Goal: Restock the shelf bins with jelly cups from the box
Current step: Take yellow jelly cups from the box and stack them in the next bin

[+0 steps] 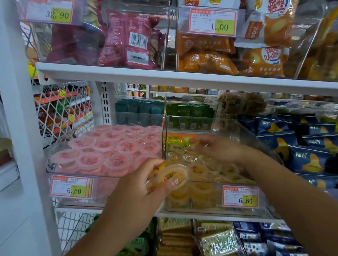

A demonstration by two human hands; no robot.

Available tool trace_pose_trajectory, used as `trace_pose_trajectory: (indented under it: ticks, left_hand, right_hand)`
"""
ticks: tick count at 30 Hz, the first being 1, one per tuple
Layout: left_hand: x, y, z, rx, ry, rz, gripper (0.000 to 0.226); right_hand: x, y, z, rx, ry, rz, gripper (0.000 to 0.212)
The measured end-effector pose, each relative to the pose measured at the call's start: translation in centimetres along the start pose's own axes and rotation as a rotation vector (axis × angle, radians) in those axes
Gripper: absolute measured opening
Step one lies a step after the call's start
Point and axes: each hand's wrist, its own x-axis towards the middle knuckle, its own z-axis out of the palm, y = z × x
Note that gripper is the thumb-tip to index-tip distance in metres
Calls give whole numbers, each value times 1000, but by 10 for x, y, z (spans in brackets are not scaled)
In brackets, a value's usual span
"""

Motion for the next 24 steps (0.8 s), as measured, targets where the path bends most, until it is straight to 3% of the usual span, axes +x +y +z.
trace_pose_trajectory:
  ticks: [1, 3, 5, 7, 9, 13, 17, 24]
  left_hand:
    - [2, 1, 3, 1, -6, -2, 29]
    - [6, 4, 8, -7, -11, -10, 25]
    - [9, 8, 14, -23, -21, -30, 25]
    - [13, 11, 20, -43, -27, -49, 28]
    - [16, 14, 25, -65, -31, -67, 33]
    - [15, 15, 28, -134, -104, -63, 38]
    - [8, 16, 23, -150, -221, -54, 48]
    - [16, 20, 19, -188, -224, -47, 51]
  right_hand:
    - [-10, -6, -9, 157, -23, -27, 51]
    - [-33, -16, -23, 477, -240, -104, 45]
    - [-53, -26, -26, 567, -394, -203, 38]
    - [-61, -31, -17, 518, -310, -245, 29]
    - [-61, -32, -9, 480, -109, -221, 20]
    - [-33, 6, -22, 146, 260, -14, 15]
    - [-8, 45, -21, -104, 136, 222, 19]
    - [1, 52, -4, 71, -49, 335, 21]
